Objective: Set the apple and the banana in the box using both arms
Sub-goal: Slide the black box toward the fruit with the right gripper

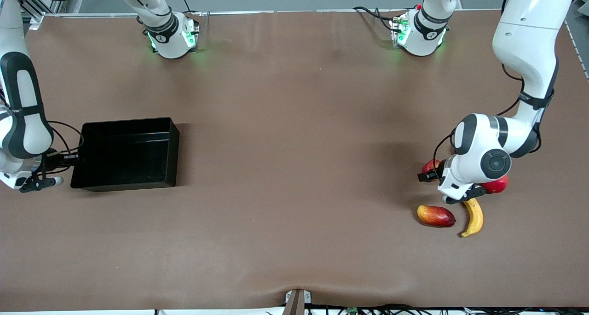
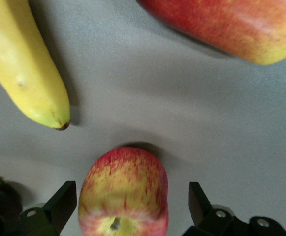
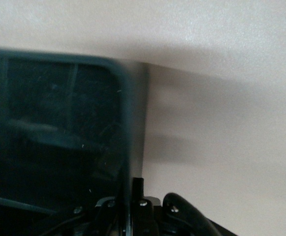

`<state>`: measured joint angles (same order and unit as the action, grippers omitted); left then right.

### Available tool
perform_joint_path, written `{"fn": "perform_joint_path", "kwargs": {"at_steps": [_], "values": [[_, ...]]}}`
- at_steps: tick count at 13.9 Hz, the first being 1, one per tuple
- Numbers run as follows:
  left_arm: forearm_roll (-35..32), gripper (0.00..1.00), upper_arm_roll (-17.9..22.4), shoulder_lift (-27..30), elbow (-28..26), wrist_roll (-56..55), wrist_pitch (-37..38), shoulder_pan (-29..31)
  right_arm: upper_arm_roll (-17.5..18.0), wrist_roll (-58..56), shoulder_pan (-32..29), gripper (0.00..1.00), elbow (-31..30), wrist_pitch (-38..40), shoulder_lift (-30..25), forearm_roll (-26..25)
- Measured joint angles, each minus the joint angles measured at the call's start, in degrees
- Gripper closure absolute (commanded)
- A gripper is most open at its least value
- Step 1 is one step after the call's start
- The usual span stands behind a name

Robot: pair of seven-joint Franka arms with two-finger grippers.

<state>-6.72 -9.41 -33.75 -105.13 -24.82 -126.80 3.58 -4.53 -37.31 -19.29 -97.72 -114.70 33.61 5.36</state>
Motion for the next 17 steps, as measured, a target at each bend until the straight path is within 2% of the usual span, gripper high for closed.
{"fn": "perform_joint_path", "kwargs": {"at_steps": [1, 2, 3, 6, 10, 12, 17], "values": [[0.00, 0.36, 0.00, -0.38, 0.00, 0.02, -0.10, -0.03, 0.07, -0.47, 0.03, 1.00, 0.30, 1.59, -0.06, 0.03], [0.00, 0.78, -0.01, -0.62, 0.00, 0.06, -0.10, -0.05, 0.13, -0.34, 0.09, 1.00, 0.73, 3.52, -0.18, 0.44], [0.00, 1.00, -0.03, -0.72, 0.00, 0.06, -0.10, -0.09, 0.25, 0.32, 0.32, 1.00, 1.58, 5.61, -0.37, 1.23], [0.00, 1.00, -0.15, -0.65, 0.52, 0.07, -0.11, -0.05, 0.56, 6.89, 2.92, 1.00, 4.12, 13.50, -3.03, 1.50], [0.00, 1.00, -1.61, 1.44, 1.78, 0.03, 1.08, 0.08, 1.09, 20.91, 10.78, 1.00, 4.28, 20.08, -7.70, 1.53], [0.00, 1.00, -2.41, 3.73, 2.61, -0.03, 4.13, 0.07, 1.34, 26.61, 15.31, 1.00, 4.21, 20.64, -8.16, 1.74], [0.00, 1.00, -4.66, 7.64, 6.29, -0.67, 12.60, 0.05, 2.00, 44.54, 29.86, 1.00, 3.77, 19.15, -8.12, 6.39]]}}
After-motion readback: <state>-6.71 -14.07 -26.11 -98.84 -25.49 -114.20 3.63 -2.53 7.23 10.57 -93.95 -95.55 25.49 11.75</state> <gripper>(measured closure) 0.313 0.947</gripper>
